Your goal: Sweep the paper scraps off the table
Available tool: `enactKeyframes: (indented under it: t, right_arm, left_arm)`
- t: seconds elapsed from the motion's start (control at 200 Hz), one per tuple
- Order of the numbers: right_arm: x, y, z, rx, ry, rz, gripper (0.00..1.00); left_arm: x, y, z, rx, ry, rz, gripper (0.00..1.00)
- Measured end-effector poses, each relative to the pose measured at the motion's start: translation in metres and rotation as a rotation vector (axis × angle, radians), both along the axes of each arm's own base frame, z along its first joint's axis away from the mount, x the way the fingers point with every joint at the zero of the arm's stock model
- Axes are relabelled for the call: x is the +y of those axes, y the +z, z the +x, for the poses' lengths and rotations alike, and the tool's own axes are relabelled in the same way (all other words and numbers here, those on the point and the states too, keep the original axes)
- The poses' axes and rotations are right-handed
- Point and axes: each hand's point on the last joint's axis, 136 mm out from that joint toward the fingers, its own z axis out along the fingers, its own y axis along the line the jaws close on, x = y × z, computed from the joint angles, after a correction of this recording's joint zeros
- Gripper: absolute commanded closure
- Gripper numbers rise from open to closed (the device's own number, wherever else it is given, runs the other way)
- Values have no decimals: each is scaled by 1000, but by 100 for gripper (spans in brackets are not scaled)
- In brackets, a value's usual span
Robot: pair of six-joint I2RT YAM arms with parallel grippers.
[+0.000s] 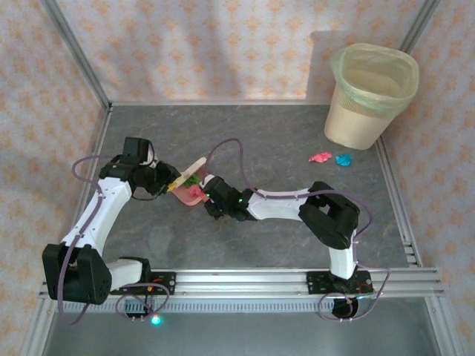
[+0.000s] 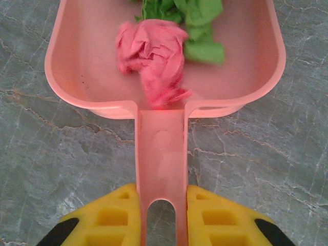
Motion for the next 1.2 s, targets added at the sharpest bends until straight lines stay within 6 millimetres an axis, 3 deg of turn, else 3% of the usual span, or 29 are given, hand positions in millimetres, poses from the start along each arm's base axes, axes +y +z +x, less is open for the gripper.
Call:
enactKeyframes:
  t: [0.445,1.201]
  right_arm:
    - [-1,0,1,-1,-4,16,100]
    - [-14,0,-7,-29,2,67,100]
  left_arm:
    - [-6,13,-23,-26,-74,10,100]
    - [0,26,-6,-76,23,2,100]
